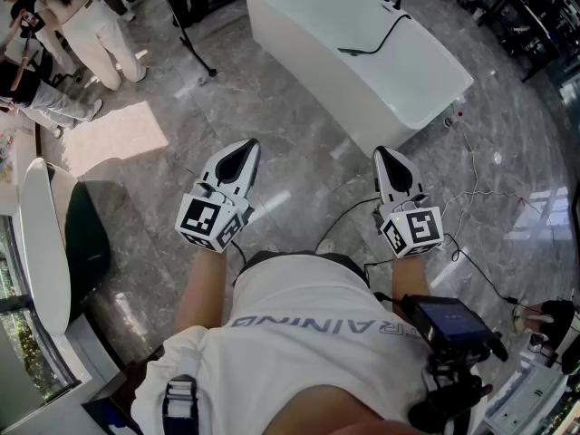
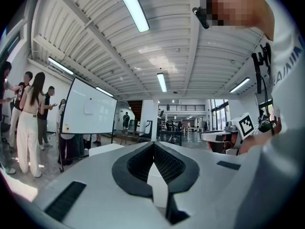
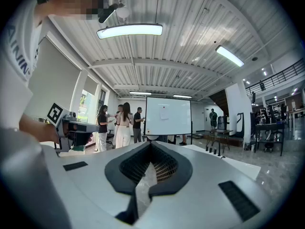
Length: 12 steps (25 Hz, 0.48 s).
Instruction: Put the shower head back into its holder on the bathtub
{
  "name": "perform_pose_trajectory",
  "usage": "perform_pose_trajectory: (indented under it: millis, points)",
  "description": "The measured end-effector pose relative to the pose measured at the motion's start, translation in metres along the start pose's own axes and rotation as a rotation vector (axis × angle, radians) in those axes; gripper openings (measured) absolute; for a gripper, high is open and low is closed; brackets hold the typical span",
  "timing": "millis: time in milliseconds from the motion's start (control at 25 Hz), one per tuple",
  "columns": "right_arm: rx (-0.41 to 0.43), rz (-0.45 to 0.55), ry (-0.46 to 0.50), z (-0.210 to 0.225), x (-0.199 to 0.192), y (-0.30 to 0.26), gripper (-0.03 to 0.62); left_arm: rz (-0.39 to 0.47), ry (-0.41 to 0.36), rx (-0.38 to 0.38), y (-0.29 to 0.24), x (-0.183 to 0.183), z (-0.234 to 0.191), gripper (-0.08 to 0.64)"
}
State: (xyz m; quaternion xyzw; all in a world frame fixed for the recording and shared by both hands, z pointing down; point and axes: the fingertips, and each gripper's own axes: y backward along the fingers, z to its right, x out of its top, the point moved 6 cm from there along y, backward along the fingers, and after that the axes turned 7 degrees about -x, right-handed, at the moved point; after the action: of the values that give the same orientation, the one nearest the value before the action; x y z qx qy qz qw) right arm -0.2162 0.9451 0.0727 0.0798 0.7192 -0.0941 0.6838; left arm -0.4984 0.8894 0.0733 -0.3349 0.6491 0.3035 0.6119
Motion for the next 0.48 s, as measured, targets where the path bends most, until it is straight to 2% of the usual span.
perform_pose_trajectory:
  millis: [480]
  points:
    - [0.012,0.006,-0.028,-0.0030,-0.0061,0.0022,0.011,-0.014,0.009,0.004,0.0055,-0.0058,0.0034,0.017]
